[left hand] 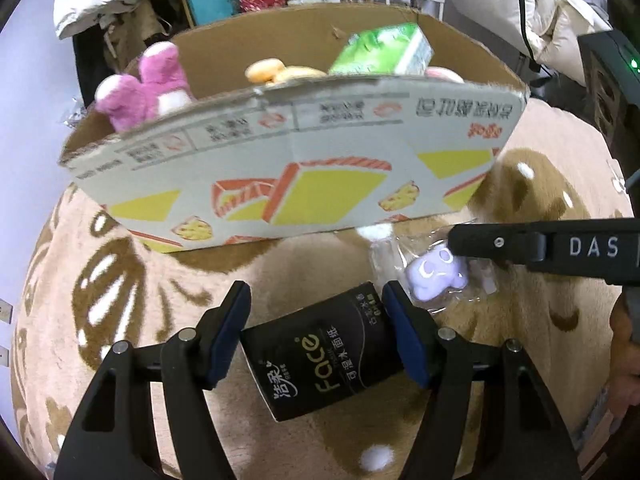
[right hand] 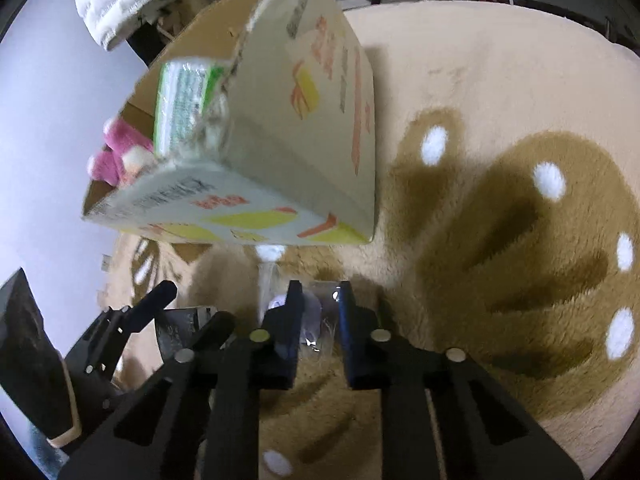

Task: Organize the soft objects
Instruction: 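Grasp the black Face tissue pack with the left tool while the right tool grasps the bagged purple toy, then carry the Face pack and bagged purple toy over the box and lower them inside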

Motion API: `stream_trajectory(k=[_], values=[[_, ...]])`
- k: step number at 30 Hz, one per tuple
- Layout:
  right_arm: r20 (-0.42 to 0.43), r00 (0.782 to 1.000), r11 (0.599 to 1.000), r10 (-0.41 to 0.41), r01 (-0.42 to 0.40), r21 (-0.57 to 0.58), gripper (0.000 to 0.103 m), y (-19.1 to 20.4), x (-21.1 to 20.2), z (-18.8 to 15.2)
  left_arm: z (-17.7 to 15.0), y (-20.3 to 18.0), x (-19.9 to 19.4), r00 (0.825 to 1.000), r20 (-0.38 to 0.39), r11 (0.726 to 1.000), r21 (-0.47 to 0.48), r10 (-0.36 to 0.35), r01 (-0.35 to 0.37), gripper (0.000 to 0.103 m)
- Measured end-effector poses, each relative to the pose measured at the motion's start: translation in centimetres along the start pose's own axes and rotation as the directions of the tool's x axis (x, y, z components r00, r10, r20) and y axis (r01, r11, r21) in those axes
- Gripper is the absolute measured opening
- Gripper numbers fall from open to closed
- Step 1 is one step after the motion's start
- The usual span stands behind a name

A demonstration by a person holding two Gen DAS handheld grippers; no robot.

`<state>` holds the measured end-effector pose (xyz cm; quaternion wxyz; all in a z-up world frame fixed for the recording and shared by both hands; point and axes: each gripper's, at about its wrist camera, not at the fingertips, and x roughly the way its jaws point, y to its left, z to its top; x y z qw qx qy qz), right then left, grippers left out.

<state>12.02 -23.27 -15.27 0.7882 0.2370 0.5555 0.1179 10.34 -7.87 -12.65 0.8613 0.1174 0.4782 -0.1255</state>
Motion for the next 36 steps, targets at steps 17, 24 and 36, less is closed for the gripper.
stream_trajectory(k=[17,24,36], values=[[0.294,0.956,0.97,-0.005,0.076,-0.232,0.005,6.1,-9.6,-3.2,-0.1,3.8,-9.3,0.97,0.236,0.993,-0.116,0.057,-0.03,0.067],[0.464,0.885,0.95,0.034,0.116,-0.291,0.005,8.4,-14.2,-4.8,0.4,4.3,-12.8,0.941,0.33,0.992,-0.116,0.077,-0.041,0.067],[0.58,0.811,0.934,0.074,0.147,-0.324,0.005,9.6,-16.3,-4.0,2.8,4.1,-14.4,0.901,0.423,0.994,-0.084,0.095,-0.065,0.067]])
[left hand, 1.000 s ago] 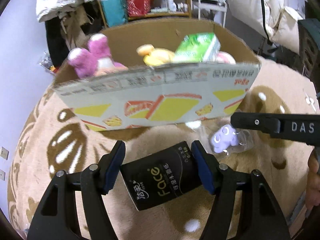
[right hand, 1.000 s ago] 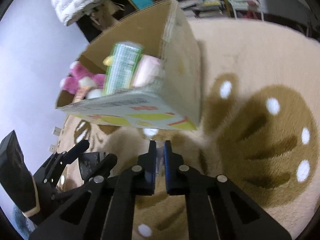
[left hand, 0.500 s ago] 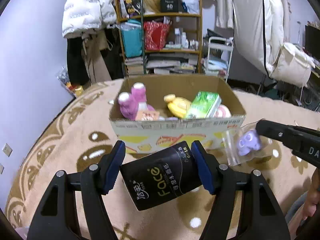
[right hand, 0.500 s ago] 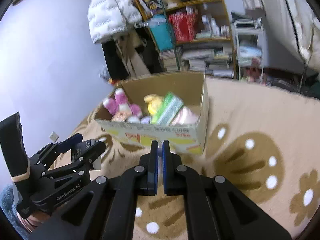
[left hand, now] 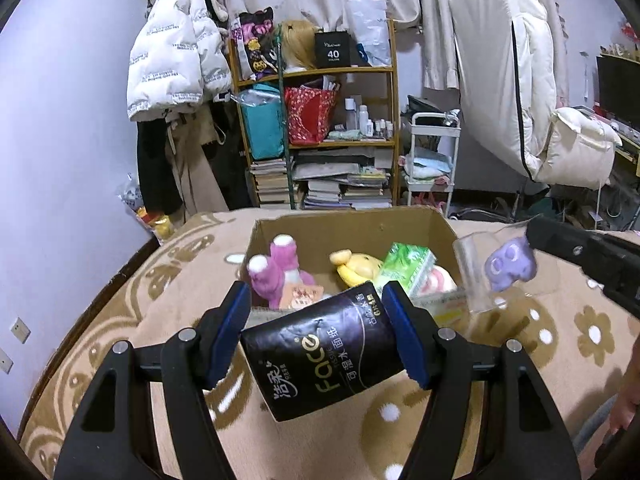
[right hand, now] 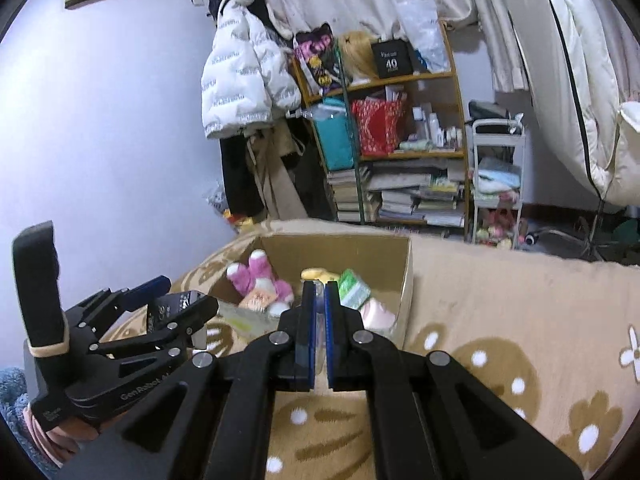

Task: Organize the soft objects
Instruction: 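Carry the Face pack and bagged purple toy over the box and lower them inside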

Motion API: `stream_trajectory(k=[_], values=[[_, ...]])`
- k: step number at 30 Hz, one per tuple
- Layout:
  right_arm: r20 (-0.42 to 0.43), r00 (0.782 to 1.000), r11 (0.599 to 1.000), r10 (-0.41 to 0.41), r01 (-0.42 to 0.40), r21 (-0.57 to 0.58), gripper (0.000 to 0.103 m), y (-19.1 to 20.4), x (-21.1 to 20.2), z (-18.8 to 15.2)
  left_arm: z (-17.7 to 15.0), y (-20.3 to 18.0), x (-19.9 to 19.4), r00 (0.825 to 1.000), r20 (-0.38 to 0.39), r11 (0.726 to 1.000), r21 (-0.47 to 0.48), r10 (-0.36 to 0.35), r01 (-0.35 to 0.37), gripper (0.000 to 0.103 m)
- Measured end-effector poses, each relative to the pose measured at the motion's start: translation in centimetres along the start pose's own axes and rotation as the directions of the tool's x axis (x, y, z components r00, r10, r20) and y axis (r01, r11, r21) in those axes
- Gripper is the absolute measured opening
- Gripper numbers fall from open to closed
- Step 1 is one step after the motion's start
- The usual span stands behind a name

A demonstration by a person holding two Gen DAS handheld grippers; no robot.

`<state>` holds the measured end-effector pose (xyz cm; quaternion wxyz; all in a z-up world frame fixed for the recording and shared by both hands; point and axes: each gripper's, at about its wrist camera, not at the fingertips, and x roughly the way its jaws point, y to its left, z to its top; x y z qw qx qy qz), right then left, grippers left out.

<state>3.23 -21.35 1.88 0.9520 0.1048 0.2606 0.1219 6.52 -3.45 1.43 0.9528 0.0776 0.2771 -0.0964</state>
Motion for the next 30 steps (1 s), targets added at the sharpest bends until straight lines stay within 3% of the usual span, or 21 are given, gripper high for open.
stream_trajectory(k=[10,19,30], values=[[0.039,0.999,0.999,-0.009,0.011,-0.039,0.005,-0.1,2.4,1.6,2.2,0.0,2.6,0.998,0.056,1.0,0.028,0.01,-0.012,0.067],[0.034,0.999,0.997,-0.03,0.032,-0.07,0.005,-0.2,5.6,1.5,2.6,0.5,6.1,0.999,0.016,0.999,-0.01,-0.034,0.034,0.067],[-0.033,0.998,0.997,0.046,-0.044,0.059,0.005,-2.4,8.7,0.8,1.9,-0.4,9.2,0.998,-0.031,0.998,0.029,-0.048,0.049,0.068]])
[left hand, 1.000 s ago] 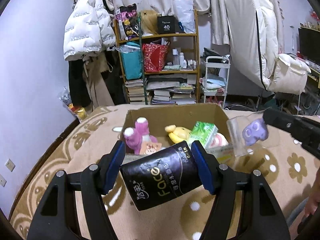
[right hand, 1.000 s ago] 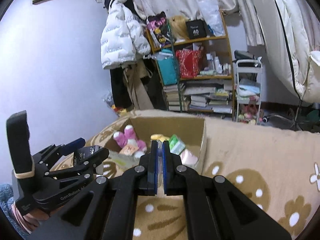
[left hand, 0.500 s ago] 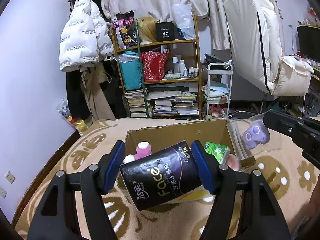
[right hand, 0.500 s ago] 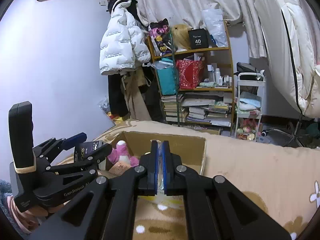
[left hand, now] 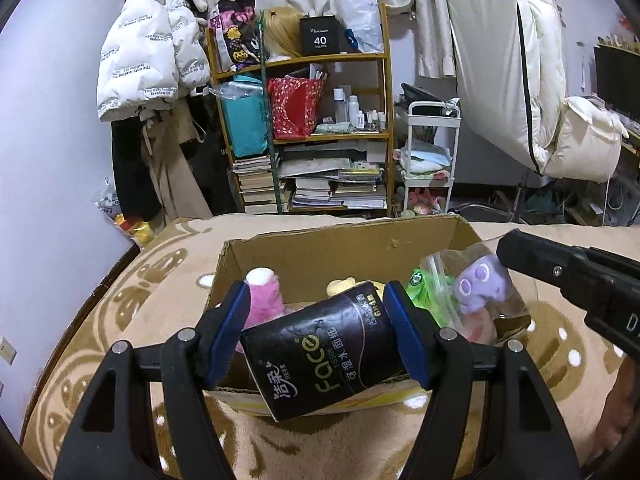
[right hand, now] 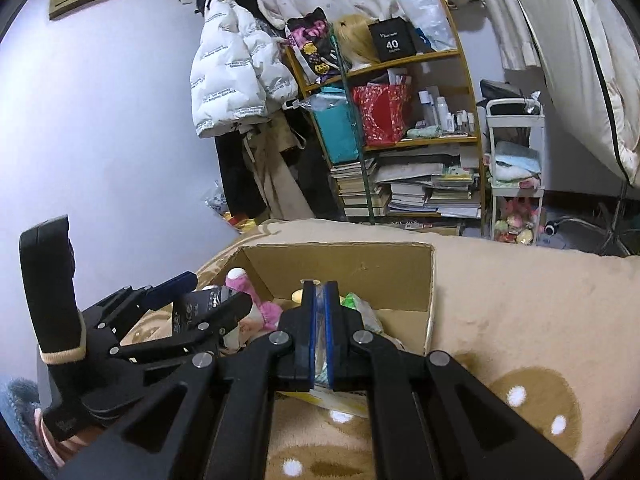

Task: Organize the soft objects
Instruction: 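Carry the Face pack and bagged purple toy over the box and lower them inside, then open both tools and withdraw them from the box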

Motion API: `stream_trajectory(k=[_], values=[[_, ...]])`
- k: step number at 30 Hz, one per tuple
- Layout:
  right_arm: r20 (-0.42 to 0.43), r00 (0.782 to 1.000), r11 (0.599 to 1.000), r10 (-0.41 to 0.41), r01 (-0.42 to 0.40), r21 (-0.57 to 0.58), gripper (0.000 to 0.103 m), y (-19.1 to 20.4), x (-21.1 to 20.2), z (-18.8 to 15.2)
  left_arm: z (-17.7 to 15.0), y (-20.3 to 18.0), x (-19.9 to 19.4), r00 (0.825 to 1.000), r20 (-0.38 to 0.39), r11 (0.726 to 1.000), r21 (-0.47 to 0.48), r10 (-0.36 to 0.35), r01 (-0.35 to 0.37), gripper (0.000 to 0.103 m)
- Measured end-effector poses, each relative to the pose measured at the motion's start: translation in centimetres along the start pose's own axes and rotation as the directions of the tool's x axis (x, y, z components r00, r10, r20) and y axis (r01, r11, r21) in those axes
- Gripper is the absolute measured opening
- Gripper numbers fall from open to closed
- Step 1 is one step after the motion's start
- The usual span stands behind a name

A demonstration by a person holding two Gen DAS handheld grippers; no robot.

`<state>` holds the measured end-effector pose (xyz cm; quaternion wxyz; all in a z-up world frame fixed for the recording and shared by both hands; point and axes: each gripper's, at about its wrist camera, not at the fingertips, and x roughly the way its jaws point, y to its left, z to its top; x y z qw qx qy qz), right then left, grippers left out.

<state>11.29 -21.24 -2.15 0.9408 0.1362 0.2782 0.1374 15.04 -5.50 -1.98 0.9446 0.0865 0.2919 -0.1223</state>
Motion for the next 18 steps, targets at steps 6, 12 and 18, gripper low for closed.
stream_trajectory(k=[6,12,18], values=[[-0.041,0.999,0.999,0.018,-0.016,0.031,0.005,-0.6,1.4,0.0,0.0,0.3,1.2,0.999,-0.04,1.0,-0.014,-0.008,0.007,0.068],[-0.097,0.995,0.998,0.039,-0.033,0.061,0.006,-1.1,2.6,-0.5,-0.4,0.5,1.7,0.997,-0.073,1.0,-0.019,-0.01,0.008,0.075],[-0.131,0.99,0.997,0.044,-0.035,0.071,0.009,-1.5,3.0,-1.0,-0.9,0.1,1.1,0.998,-0.05,1.0,-0.004,0.023,-0.024,0.087]])
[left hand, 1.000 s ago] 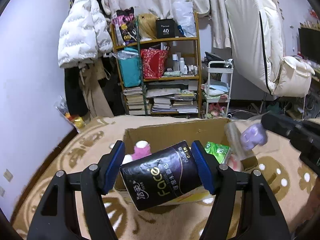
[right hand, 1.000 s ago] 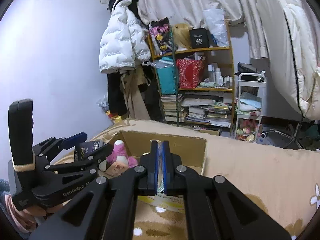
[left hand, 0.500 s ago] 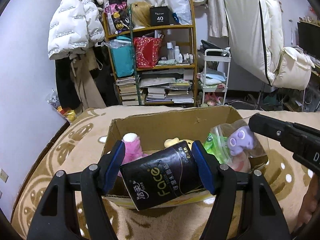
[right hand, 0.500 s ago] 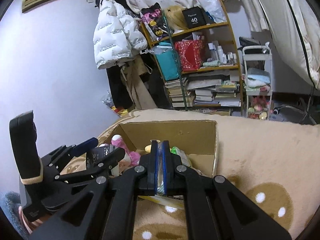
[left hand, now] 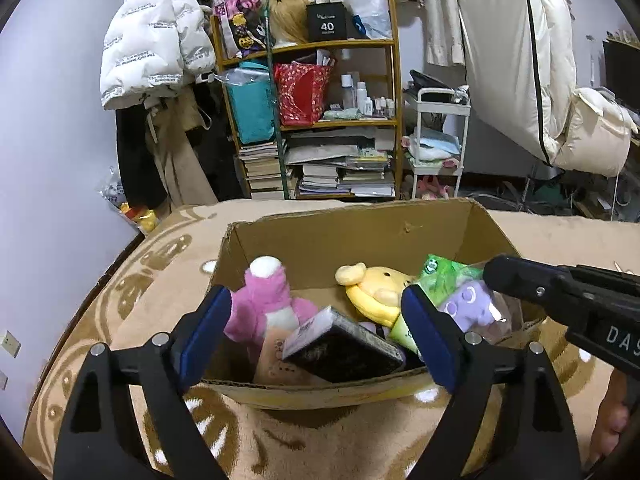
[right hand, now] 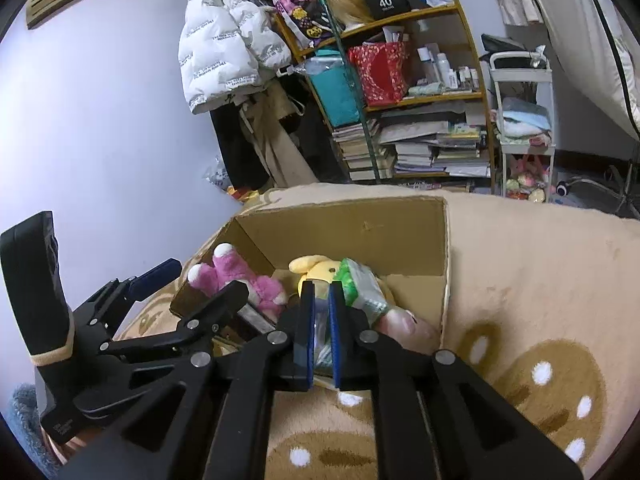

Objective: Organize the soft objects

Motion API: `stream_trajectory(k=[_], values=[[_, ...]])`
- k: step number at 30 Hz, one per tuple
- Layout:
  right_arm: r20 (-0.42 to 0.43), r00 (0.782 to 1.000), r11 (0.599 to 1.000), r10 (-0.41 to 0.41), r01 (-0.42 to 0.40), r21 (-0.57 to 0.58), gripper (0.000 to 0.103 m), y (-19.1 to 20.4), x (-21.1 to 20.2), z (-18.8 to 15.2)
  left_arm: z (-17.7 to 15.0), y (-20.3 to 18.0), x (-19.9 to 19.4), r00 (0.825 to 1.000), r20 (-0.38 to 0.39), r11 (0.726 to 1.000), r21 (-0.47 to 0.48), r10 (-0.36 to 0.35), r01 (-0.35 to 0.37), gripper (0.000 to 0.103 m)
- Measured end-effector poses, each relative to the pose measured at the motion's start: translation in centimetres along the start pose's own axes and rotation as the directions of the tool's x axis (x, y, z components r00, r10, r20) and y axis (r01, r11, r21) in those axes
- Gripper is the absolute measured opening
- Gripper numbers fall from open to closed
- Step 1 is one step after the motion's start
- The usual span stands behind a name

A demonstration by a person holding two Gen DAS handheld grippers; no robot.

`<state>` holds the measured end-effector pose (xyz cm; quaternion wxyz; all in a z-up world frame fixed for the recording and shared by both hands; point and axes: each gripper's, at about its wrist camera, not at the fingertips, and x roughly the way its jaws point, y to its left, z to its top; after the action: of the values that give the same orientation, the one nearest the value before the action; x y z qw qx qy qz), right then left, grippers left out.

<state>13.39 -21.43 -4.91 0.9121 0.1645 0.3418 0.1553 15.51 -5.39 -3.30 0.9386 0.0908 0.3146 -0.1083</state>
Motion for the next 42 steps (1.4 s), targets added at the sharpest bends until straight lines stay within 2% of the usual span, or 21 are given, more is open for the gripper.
stream_trajectory(k=[4,8,11,13,14,15,19,24,30,37,42], values=[[0.005,1.0,1.0,-0.001,0.001,0.001,0.009,-0.1,-0.4,0.1,-0.3,-0.1,-0.4,1.0,-0.016,1.0,0.013,0.012,-0.012,0.09],[0.024,0.998,0.998,-0.054,0.055,-0.017,0.009,0.2,-1.2,0.0,-0.7,-0.2,-1.2,0.999,-0.015,0.999,0.02,0.032,-0.032,0.097],[0.02,0.997,0.998,-0.069,0.069,-0.005,0.011,0.2,-1.7,-0.4,-0.9,-0.4,-2.0,0.999,-0.008,0.998,0.035,0.052,-0.052,0.098],[0.034,0.996,0.996,-0.083,0.084,-0.013,0.024,0.5,-2.6,-0.6,-1.0,-0.5,-2.6,0.998,-0.003,0.996,0.052,0.067,-0.067,0.098],[0.042,0.995,0.996,-0.088,0.089,-0.017,0.037,0.7,-3.0,-0.6,-1.1,-0.6,-3.0,0.997,0.001,0.996,0.058,0.075,-0.075,0.098],[0.052,0.994,0.995,-0.092,0.093,-0.022,0.045,0.9,-3.5,-0.6,-1.2,-0.7,-3.5,0.997,0.007,0.995,0.064,0.079,-0.079,0.099],[0.076,0.991,0.993,-0.11,0.113,-0.038,0.054,1.6,-5.5,-0.9,-1.6,-0.7,-5.5,0.997,0.027,0.995,0.065,0.076,-0.078,0.099],[0.103,0.989,0.993,-0.103,0.109,-0.05,0.085,2.6,-7.7,-1.6,-1.9,-0.5,-8.3,0.994,0.055,0.994,0.042,0.094,-0.096,0.1],[0.15,0.983,0.99,-0.109,0.122,-0.076,0.103,4.3,-10.4,-2.2,-2.4,0.0,-11.6,0.991,0.089,0.995,0.025,0.099,-0.101,0.1],[0.21,0.967,0.977,-0.145,0.174,-0.127,0.103,5.8,-13.7,-3.2,-3.3,0.8,-15.1,0.985,0.125,0.991,0.033,0.122,-0.127,0.1],[0.235,0.958,0.973,-0.166,0.198,-0.117,0.103,5.8,-15.3,-3.6,-3.6,1.9,-17.2,0.983,0.14,0.993,-0.01,0.118,-0.118,0.101]])
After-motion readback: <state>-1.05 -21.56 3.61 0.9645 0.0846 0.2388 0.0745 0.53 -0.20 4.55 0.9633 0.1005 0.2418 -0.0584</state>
